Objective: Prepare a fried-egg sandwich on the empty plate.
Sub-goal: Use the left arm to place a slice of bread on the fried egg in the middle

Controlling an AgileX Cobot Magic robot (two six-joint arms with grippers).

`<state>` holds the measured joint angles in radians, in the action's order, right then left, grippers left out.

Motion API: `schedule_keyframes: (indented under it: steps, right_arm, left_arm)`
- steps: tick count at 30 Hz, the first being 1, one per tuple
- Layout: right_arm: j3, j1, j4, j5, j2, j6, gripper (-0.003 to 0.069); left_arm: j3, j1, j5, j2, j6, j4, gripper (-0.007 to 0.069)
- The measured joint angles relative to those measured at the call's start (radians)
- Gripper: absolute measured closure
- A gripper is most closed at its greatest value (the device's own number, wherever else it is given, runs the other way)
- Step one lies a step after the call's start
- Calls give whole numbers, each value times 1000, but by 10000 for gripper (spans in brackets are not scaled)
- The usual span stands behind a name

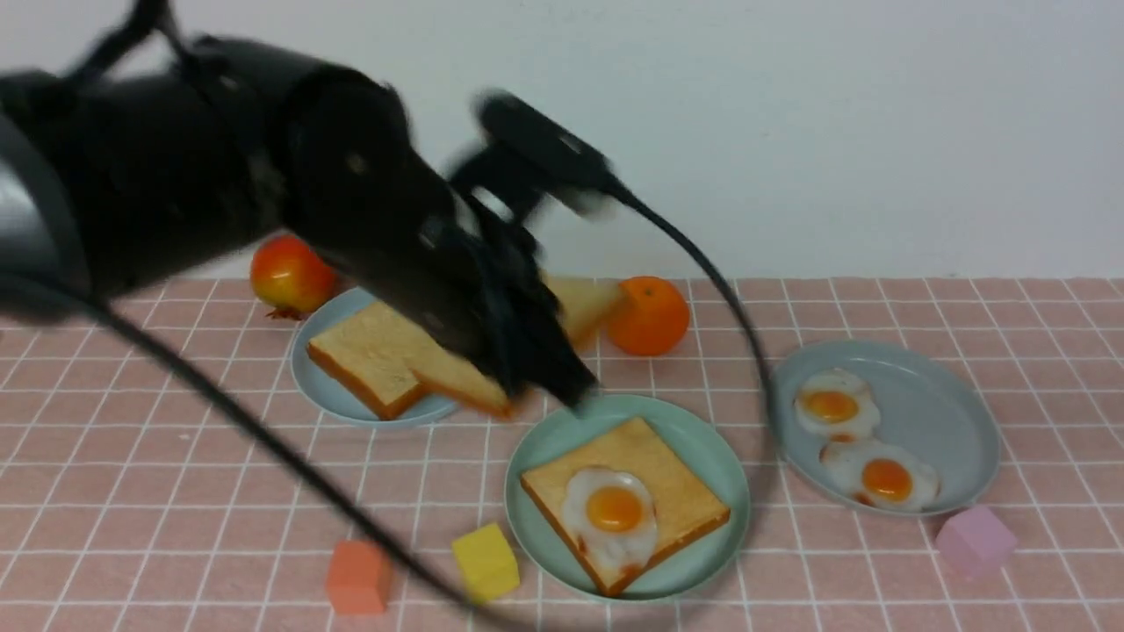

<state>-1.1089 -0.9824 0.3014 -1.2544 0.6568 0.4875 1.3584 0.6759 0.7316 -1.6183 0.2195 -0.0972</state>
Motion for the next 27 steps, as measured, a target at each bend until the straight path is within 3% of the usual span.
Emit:
schedule_keyframes:
  steps: [6,13,27]
  right_arm:
    - [51,0,29,-3,-153,69,641]
    - [125,0,16,-3,-208,124,641]
    - [131,0,-2,-3,-211,113,641]
  left_arm:
    - [-22,139,-64,-90,5,26,571]
    - [-22,144,-128,-190,2,56,571]
    - [-22,144,-157,-250,5,130,571]
